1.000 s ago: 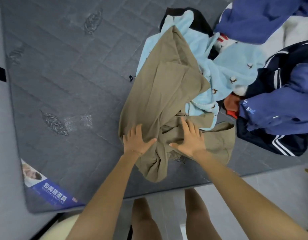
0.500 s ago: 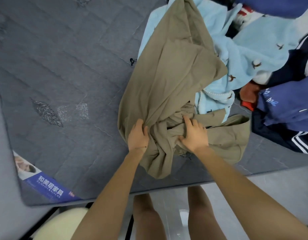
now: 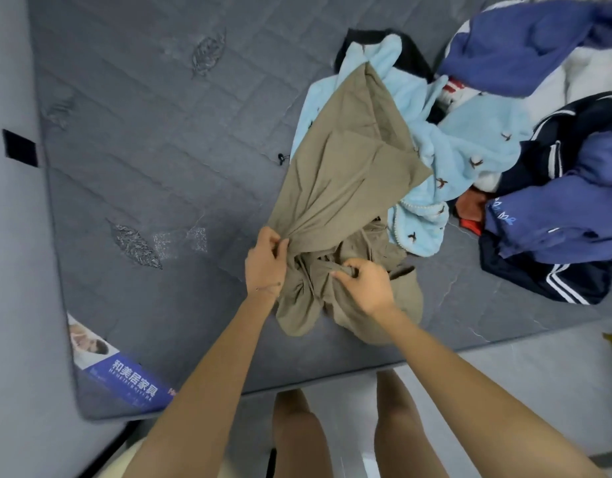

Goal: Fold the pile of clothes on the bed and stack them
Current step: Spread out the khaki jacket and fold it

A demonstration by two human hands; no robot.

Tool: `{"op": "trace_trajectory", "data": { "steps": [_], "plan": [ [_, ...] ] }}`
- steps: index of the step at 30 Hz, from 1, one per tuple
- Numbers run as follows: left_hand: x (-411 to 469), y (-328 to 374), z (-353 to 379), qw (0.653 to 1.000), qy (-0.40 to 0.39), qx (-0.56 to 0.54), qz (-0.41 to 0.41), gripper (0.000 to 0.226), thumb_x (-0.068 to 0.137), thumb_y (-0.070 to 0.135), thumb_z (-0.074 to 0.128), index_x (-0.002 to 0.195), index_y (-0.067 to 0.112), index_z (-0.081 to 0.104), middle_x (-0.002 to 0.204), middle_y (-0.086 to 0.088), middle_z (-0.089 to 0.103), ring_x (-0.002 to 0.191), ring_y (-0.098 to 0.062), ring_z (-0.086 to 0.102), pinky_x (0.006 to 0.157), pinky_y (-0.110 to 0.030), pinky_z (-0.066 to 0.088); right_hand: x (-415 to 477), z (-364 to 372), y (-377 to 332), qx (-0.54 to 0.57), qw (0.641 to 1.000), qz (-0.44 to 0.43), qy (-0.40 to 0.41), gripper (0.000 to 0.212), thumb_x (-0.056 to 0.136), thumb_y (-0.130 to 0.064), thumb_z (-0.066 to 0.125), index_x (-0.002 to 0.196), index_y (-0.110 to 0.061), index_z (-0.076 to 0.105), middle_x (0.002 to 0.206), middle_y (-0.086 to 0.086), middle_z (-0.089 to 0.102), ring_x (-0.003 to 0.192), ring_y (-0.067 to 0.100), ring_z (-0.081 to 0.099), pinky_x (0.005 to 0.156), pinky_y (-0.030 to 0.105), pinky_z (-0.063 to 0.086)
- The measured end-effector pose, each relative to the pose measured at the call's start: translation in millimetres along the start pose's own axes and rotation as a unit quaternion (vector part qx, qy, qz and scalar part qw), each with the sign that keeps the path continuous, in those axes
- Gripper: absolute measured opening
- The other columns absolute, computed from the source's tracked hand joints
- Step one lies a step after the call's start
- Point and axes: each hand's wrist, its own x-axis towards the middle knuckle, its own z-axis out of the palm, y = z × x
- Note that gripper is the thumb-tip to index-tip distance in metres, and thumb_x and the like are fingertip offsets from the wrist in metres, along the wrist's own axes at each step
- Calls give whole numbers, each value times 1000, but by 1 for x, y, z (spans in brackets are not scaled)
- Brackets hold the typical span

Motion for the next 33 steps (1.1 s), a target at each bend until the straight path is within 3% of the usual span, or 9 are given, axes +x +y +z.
{"op": "trace_trajectory", "data": {
  "steps": [4, 8, 12, 17, 23, 27, 29, 31, 33],
  "plan": [
    [-3, 10, -57, 999, 2, -35, 30, 20, 93, 22, 59, 81, 12, 46, 67, 7, 55, 65, -15, 54, 64, -34, 42, -30, 11, -57, 134, 991, -6, 14, 51, 88, -33, 68, 54, -24, 30, 51, -3, 28, 49, 11, 29, 54, 32, 24],
    [-6, 5, -105, 996, -20, -56, 62, 13, 92, 17, 60, 81, 13, 54, 66, 7, 58, 66, -12, 57, 68, -34, 47, -53, 25, -107, 209, 977, -24, 40, 52, 88, -26, 68, 53, -22, 29, 53, -3, 31, 54, 11, 32, 55, 30, 25],
    [-19, -5, -143, 990, -74, -115, 35, 5, 94, 16, 58, 98, 14, 60, 92, 0, 63, 87, -7, 60, 86, -30, 50, -72, 36, -145, 251, 967, -20, 46, 49, 89, -23, 67, 54, -22, 33, 54, -5, 34, 59, 13, 35, 59, 32, 28],
    [-51, -23, -172, 968, -163, -187, -16, 34, 89, 34, 64, 118, 26, 48, 122, 3, 54, 119, -11, 50, 104, -28, 38, -78, 36, -188, 344, 938, 15, 30, 47, 92, -17, 62, 56, -21, 31, 57, 0, 31, 59, 14, 31, 62, 32, 29],
    [-67, -30, -191, 966, -178, -189, -9, 34, 88, 28, 67, 118, 16, 56, 96, -12, 64, 92, -16, 60, 88, -25, 47, -83, 37, -222, 388, 915, 52, -98, 34, 98, -16, 51, 67, -19, 38, 69, 7, 40, 63, 13, 45, 60, 20, 50],
    [-72, -22, -209, 964, -183, -192, -15, 10, 91, 14, 62, 89, 23, 57, 71, -2, 48, 70, -9, 49, 68, -11, 42, -92, 41, -234, 328, 932, 11, -153, 18, 100, -11, 45, 82, -12, 46, 78, 11, 46, 78, 20, 53, 74, 26, 53],
    [-74, -21, -215, 970, -171, -170, -10, 24, 94, 9, 57, 73, 18, 48, 63, 3, 39, 61, -5, 40, 61, -11, 37, -98, 38, -242, 256, 954, -28, -153, 9, 98, -7, 48, 105, -8, 54, 91, 12, 54, 80, 20, 54, 77, 28, 52],
    [-75, -19, -226, 977, -144, -159, -1, 28, 96, 3, 51, 71, 13, 43, 56, 11, 41, 54, 1, 38, 57, -13, 33, -100, 32, -250, 185, 972, -70, -130, 31, 96, -5, 51, 127, -6, 54, 110, 6, 59, 72, 15, 58, 71, 23, 51],
    [-72, -14, -239, 980, -125, -155, 20, 19, 96, -2, 46, 79, 5, 50, 56, 16, 49, 51, 7, 44, 57, -10, 35, -102, 24, -255, 107, 983, -125, -86, 30, 95, -4, 51, 124, -7, 60, 118, 5, 60, 74, 18, 62, 79, 28, 51]
  ]
}}
